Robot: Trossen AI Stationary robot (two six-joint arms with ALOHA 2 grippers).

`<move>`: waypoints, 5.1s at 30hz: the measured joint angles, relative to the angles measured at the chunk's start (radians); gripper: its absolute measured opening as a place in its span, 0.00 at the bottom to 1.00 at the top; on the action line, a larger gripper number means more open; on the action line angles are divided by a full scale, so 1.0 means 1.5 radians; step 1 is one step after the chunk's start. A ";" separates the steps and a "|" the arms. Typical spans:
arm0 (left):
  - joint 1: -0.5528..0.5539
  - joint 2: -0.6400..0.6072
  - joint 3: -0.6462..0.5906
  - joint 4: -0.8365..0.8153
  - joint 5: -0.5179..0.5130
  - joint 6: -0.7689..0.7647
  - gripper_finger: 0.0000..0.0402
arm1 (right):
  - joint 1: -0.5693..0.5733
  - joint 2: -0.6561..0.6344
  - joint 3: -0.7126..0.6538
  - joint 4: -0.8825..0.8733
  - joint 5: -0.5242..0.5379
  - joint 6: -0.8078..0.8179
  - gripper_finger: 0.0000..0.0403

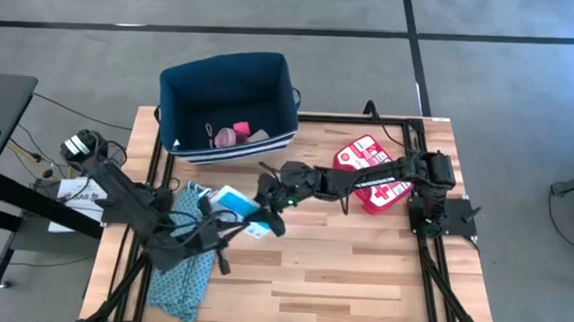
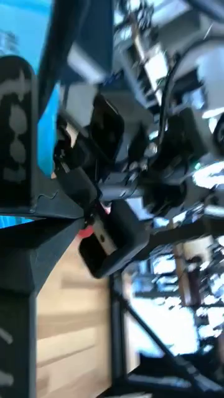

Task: Pick & place medical supplies in basket/bin
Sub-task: Put the blue white pill organizer into theblue bin, then put the red first aid kit box into theblue bin

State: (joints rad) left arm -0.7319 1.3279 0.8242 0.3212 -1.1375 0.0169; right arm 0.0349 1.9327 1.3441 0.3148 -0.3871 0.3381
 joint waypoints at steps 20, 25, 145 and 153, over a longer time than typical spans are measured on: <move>-0.179 -0.017 -0.001 0.042 -0.289 0.110 0.00 | -0.217 0.001 0.315 -0.194 0.218 -0.208 0.33; -0.162 -0.017 -0.001 0.044 -0.289 0.110 0.00 | -0.273 0.017 0.315 -0.180 0.229 -0.174 0.33; -0.095 -0.012 -0.001 -0.001 -0.206 -0.019 0.00 | -0.090 -0.119 -0.180 -0.904 0.467 0.190 0.43; -0.095 -0.012 -0.001 -0.001 -0.207 -0.014 0.00 | -0.086 -0.096 -0.179 -0.903 0.469 0.175 0.24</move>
State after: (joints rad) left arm -0.8749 1.3094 0.8234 0.3195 -1.4475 -0.0040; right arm -0.0939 1.7893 1.0752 -1.0401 0.3157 0.6010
